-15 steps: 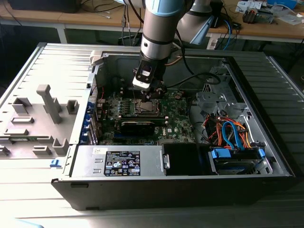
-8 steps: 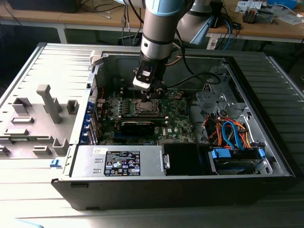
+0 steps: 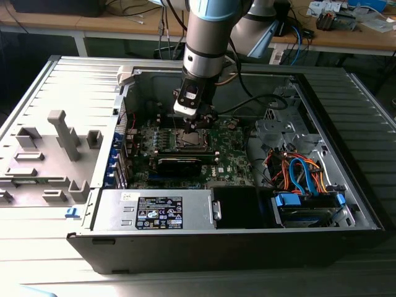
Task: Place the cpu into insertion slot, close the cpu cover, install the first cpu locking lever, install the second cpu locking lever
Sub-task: 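Install the first cpu locking lever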
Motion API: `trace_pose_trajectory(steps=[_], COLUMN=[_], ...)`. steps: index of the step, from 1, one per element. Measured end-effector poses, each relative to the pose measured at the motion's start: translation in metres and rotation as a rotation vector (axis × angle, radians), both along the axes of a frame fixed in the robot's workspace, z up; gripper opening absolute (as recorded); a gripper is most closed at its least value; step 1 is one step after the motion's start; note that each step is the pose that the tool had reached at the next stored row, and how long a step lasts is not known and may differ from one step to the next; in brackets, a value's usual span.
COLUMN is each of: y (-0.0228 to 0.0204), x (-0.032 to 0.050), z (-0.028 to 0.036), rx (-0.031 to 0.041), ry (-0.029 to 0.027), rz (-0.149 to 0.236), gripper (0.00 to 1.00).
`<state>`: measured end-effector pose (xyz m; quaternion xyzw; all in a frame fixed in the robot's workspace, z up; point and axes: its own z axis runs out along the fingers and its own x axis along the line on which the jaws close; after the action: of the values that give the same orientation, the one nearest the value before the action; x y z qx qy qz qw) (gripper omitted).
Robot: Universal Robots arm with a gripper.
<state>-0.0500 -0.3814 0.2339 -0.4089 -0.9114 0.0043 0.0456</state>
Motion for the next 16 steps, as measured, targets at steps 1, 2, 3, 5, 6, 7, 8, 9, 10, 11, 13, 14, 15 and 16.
trace_pose_trajectory(steps=[1,2,3,5,6,7,8,9,10,11,13,14,15,16], y=[0.0,0.0,0.0,0.0,0.0,0.0,0.0,0.0,0.0,0.0,0.0,0.0,0.0,0.0], x=[0.0,0.0,0.0,0.0,0.0,0.0,0.0,0.0,0.0,0.0,0.0,0.0,0.0,0.0], z=[0.0,0.0,0.0,0.0,0.0,0.0,0.0,0.0,0.0,0.0,0.0,0.0,0.0,0.0], rx=[0.0,0.0,-0.0001,-0.0001,0.0,-0.0001,0.0,0.0,0.0001,0.0001,0.0001,0.0,0.0001,0.0002], ry=[0.0,-0.0001,-0.0001,-0.0001,0.0,0.0,-0.0001,-0.0001,-0.0001,-0.0001,-0.0001,-0.0002,-0.0001,-0.0001], rz=[0.001,0.002,0.003,0.005,0.007,0.008,0.009,0.01,0.012,0.013,0.015,0.016,0.017,0.018], gripper=[0.11,0.11,0.11,0.11,0.11,0.11,0.11,0.11,0.11,0.11,0.11,0.11,0.11,0.11])
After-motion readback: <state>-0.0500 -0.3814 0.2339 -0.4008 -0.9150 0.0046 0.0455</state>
